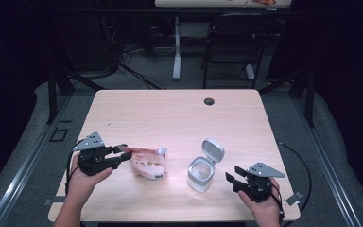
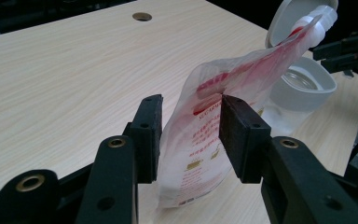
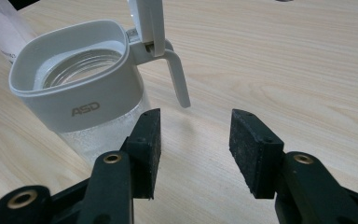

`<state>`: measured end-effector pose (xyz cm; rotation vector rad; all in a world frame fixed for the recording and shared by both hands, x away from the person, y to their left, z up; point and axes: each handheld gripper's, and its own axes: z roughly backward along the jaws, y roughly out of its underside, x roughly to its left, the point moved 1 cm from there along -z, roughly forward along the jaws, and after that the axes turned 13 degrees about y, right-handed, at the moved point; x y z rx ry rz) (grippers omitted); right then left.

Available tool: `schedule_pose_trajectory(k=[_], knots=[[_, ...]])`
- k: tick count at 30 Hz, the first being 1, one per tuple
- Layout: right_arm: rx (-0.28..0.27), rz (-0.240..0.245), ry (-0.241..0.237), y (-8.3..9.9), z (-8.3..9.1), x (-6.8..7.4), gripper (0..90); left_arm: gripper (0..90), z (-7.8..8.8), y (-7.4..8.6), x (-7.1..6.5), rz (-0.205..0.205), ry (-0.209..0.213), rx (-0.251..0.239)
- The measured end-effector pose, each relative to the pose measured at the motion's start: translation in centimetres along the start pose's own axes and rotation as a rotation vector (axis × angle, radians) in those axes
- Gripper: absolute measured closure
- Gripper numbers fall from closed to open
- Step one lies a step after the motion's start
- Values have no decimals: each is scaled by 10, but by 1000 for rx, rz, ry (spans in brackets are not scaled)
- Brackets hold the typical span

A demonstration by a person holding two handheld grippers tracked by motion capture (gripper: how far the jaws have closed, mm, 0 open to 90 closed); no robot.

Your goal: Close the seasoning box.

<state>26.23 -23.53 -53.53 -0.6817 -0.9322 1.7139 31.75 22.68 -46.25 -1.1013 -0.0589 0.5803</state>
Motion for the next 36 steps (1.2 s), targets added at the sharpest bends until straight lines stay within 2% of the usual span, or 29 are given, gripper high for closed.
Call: schedule_pose_trajectory(k=[5, 11, 20, 25, 29, 36], knots=[[1, -2, -4, 1, -1, -1, 536, 664, 2, 2, -2, -10, 0, 5], [13, -5, -4, 1, -3, 0, 536, 755, 6, 3, -7, -28, 40, 30], [21, -1, -18, 1, -5, 0, 536, 867, 7, 5, -18, -84, 96, 69], [20, -7, -18, 1, -5, -1, 536, 869, 6, 4, -21, -99, 96, 80], [22, -6, -22, 2, -6, 0, 536, 811, 3, 1, -21, -101, 105, 78], [32, -2, -29, 2, -7, 2, 535, 753, -13, -2, -20, -99, 103, 103]])
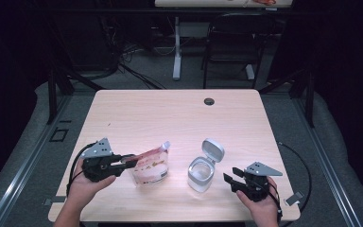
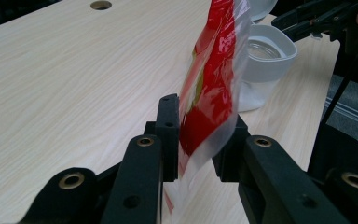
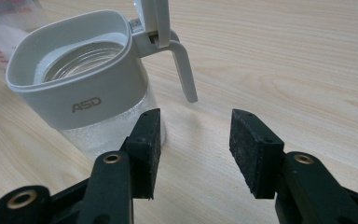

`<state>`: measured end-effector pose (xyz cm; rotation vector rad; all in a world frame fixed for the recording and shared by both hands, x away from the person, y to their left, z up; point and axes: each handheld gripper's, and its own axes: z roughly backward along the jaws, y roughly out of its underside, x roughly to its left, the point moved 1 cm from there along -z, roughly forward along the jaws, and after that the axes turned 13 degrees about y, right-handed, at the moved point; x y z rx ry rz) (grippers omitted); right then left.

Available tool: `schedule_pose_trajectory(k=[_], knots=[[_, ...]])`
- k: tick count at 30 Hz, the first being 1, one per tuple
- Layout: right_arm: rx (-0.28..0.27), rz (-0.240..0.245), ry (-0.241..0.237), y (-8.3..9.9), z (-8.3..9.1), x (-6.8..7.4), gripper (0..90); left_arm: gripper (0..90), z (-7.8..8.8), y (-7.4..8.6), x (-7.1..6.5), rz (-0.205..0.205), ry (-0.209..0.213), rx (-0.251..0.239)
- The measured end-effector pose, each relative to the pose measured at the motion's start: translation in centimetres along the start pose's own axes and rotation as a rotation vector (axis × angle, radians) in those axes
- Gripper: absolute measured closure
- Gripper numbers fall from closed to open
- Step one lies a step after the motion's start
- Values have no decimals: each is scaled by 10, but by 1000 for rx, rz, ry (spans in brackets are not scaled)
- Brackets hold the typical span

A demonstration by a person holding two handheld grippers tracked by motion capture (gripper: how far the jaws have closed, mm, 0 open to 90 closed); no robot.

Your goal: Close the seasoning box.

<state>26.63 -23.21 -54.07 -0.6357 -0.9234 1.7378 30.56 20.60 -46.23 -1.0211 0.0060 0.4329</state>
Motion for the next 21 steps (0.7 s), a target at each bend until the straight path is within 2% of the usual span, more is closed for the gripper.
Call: schedule_pose_trajectory(k=[8, 16, 21], knots=[[0, -5, 2, 1, 0, -1, 533, 783, -10, -2, 3, 1, 10, -2], [1, -5, 3, 1, 0, -1, 533, 880, -12, -3, -2, -41, 9, 9], [0, -5, 2, 1, 0, -1, 533, 899, -14, -4, -5, -50, 1, 7]])
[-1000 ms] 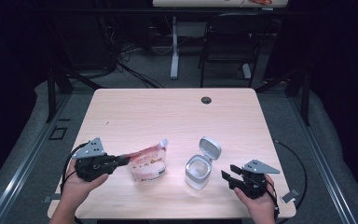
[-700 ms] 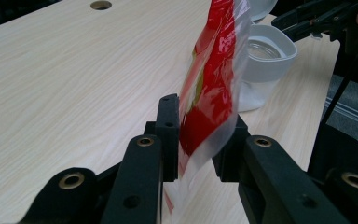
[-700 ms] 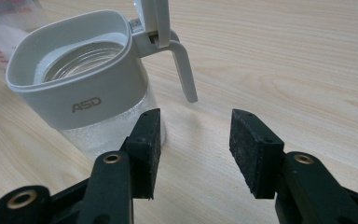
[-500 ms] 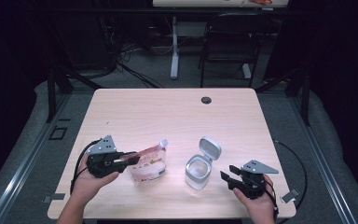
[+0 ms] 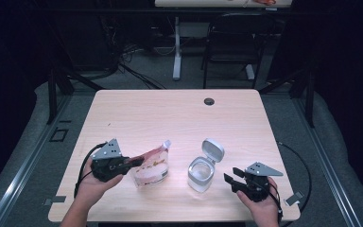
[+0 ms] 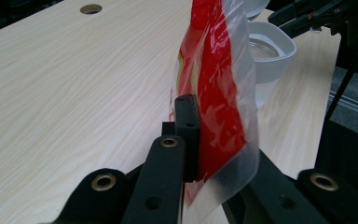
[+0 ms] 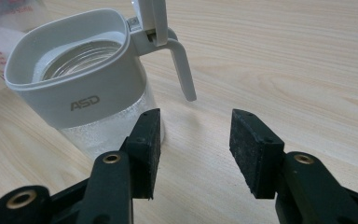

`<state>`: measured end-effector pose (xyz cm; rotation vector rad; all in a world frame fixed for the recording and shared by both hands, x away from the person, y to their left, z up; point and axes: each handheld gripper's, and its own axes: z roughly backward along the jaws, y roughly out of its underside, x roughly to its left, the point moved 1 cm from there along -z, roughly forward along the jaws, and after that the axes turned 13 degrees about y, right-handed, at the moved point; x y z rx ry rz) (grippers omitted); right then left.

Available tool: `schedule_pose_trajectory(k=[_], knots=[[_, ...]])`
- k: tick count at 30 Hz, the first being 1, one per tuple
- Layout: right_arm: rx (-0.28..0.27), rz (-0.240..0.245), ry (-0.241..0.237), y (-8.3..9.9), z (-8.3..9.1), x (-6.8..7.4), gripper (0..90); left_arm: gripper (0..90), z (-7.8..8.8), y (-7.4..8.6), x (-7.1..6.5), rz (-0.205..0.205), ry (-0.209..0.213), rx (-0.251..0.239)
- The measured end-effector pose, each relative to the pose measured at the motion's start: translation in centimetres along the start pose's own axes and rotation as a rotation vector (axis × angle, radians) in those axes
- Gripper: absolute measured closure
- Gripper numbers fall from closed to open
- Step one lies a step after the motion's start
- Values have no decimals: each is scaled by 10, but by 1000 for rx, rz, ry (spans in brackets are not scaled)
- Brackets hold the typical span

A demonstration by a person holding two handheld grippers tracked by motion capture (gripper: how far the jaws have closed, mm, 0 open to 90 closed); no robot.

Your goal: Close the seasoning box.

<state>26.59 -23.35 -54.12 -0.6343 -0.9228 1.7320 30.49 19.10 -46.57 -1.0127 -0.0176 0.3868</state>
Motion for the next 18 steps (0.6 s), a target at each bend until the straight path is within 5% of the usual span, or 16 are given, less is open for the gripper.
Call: schedule_pose_trajectory(k=[18], knots=[[-6, -4, 1, 0, 1, 0, 533, 900, -13, -10, -9, -53, 15, 6]])
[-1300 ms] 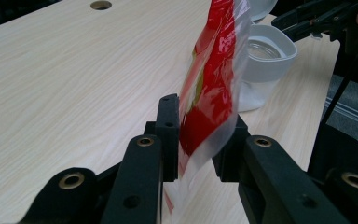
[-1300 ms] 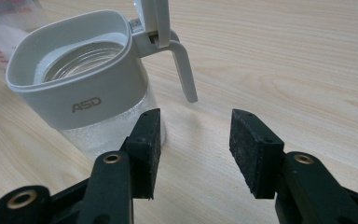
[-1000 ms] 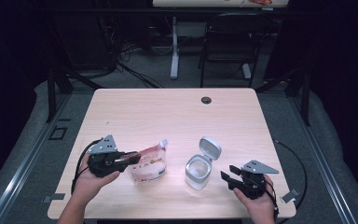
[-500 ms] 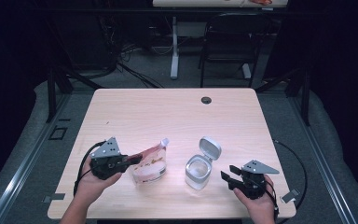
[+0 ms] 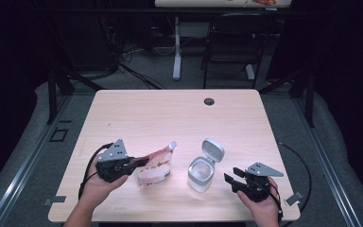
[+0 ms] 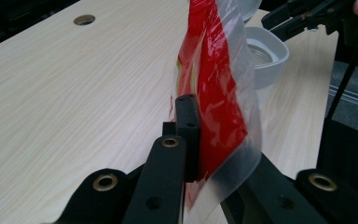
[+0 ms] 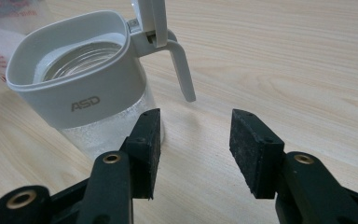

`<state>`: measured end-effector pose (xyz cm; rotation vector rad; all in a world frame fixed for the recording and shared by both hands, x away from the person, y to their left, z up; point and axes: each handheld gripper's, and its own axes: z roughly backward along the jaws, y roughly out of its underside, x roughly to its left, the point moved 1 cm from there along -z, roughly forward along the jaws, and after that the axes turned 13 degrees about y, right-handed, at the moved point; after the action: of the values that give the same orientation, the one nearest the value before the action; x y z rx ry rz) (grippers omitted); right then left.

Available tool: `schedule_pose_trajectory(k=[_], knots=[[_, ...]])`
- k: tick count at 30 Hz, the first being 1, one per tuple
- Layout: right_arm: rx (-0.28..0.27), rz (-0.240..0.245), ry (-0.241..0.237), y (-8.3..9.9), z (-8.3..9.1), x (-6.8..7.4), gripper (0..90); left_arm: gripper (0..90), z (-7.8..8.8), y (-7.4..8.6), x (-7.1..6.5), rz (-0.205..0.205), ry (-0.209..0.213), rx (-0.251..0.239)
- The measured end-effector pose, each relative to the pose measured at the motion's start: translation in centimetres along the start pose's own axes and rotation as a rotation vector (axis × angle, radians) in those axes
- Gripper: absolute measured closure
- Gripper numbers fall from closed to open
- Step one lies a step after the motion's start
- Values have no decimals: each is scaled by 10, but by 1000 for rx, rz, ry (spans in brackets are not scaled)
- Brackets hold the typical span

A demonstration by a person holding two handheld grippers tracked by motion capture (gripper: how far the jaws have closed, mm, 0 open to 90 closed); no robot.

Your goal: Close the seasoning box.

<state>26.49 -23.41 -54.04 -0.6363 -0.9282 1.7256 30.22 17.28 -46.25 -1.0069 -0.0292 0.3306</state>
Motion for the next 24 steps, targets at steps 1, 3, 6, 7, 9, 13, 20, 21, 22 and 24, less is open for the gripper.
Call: schedule_pose_trajectory(k=[1, 3, 6, 7, 9, 13, 20, 21, 22, 24], knots=[[-1, 1, 3, 0, 0, 0, 533, 900, -1, -1, -1, -5, 2, 5], [-5, 0, 1, 0, 0, -1, 533, 900, -5, -3, -2, -12, 9, 5], [-6, -1, 2, 0, 0, -1, 533, 900, -9, -6, -4, -22, 16, 7], [-5, -2, 2, 0, 1, -1, 533, 900, -11, -7, -5, -25, 18, 6], [-2, 2, 4, 0, 1, -1, 533, 900, -14, -8, -6, -28, 20, 2], [-4, 1, 7, 0, 1, -1, 534, 900, -18, -10, -7, -40, 36, -2], [-19, 7, 8, -1, 1, -1, 538, 891, -17, -8, -7, -41, 56, 1], [-23, 11, 8, -1, 1, 0, 538, 877, -16, -8, -7, -38, 65, -7], [-25, 20, 11, -2, 2, 0, 538, 865, -14, -8, -7, -34, 61, -21], [-38, 39, 10, -4, 4, 1, 546, 852, -10, -7, -6, -31, 52, -22]])
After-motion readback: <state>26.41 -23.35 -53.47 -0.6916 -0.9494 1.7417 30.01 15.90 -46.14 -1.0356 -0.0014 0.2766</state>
